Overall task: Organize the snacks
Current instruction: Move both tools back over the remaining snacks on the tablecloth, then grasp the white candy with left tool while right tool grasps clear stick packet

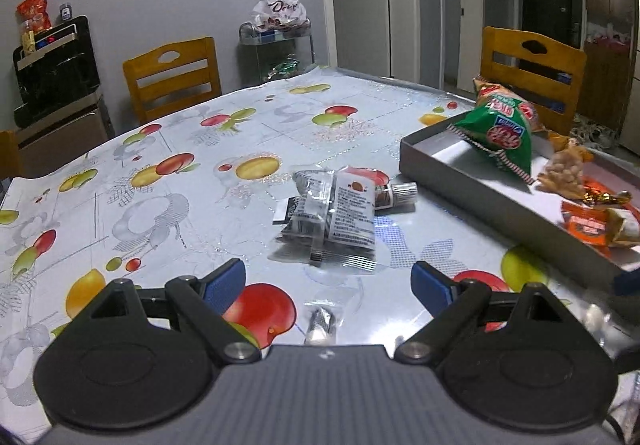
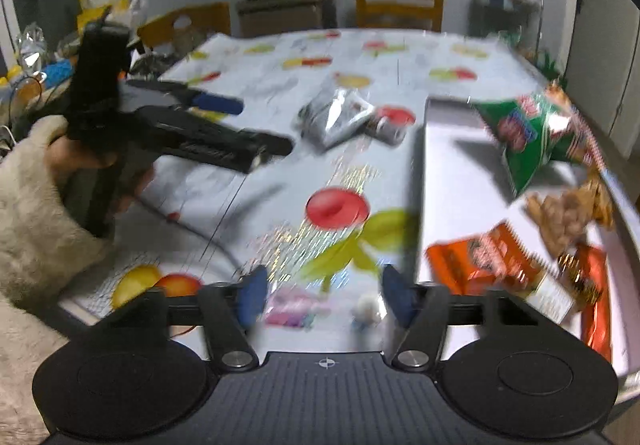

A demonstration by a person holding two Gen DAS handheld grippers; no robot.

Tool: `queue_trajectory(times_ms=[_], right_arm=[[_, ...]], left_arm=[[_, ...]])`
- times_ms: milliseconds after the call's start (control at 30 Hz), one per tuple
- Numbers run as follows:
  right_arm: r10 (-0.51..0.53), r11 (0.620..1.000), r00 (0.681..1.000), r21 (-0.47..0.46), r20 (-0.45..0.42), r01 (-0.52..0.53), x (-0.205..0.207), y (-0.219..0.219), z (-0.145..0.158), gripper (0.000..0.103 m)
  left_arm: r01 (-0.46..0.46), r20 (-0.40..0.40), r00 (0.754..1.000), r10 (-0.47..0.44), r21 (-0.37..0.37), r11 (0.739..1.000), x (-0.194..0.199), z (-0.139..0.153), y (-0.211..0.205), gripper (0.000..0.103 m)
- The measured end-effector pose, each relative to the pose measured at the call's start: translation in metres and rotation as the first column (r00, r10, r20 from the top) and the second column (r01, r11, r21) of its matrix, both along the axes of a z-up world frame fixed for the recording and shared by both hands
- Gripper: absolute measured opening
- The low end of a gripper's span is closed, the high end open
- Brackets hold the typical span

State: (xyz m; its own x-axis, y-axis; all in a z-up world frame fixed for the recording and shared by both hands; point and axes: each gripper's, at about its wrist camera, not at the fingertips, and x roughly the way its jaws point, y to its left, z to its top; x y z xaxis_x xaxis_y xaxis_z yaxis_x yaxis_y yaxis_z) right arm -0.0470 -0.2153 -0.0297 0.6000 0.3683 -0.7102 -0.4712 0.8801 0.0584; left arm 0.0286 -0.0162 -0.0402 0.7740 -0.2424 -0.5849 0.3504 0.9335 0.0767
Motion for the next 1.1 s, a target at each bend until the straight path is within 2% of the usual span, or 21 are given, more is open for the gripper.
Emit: queue_trajectory(times_ms=[100, 233, 400, 600, 833, 933, 1100], right_arm=[[0.005, 1.000, 1.000, -0.030, -0.012, -0.006, -0.006, 0.005, 0.000, 0.055], [-0.047, 0.995, 0.993, -0.088, -0.111, 0.038, 0.000, 0.012, -0.010, 0.055], [-0.084, 0.991, 0.982, -0.120, -0.171, 0.064, 0.008, 0.018, -0.020, 0.056], [-0.099, 0.993, 0.983, -0.073, -0.156, 0.089, 0.023, 0.021, -0.022, 0.056], [-0.134, 0.991, 0.986, -0.027, -0.097, 0.133, 0.046, 0.027, -0.024, 0.056], [-0.160, 0.987, 0.985, -0.026, -0.063, 0.159, 0.056, 0.033, -0.026, 0.056], [-0.148, 0.987, 0.989, -0.062, -0.017, 0.146, 0.061, 0.044, -0.032, 0.056]], left_arm=[[0.005, 0.015, 1.000, -0.005, -0.004, 1.000, 0.001, -0.008, -0.002, 0.090], [0.005, 0.016, 1.000, -0.005, 0.006, 1.000, 0.001, -0.018, -0.001, 0.090], [0.003, 0.016, 1.000, -0.002, -0.048, 0.999, 0.001, -0.018, 0.009, 0.090], [0.003, 0.005, 1.000, -0.002, -0.078, 0.997, 0.001, -0.019, 0.015, 0.090], [0.002, -0.024, 1.000, -0.004, -0.099, 0.995, 0.003, -0.021, 0.020, 0.090], [-0.009, -0.051, 0.999, 0.004, -0.103, 0.995, 0.007, -0.023, 0.022, 0.090], [-0.018, -0.071, 0.997, 0.011, -0.098, 0.995, 0.010, -0.026, 0.023, 0.089]])
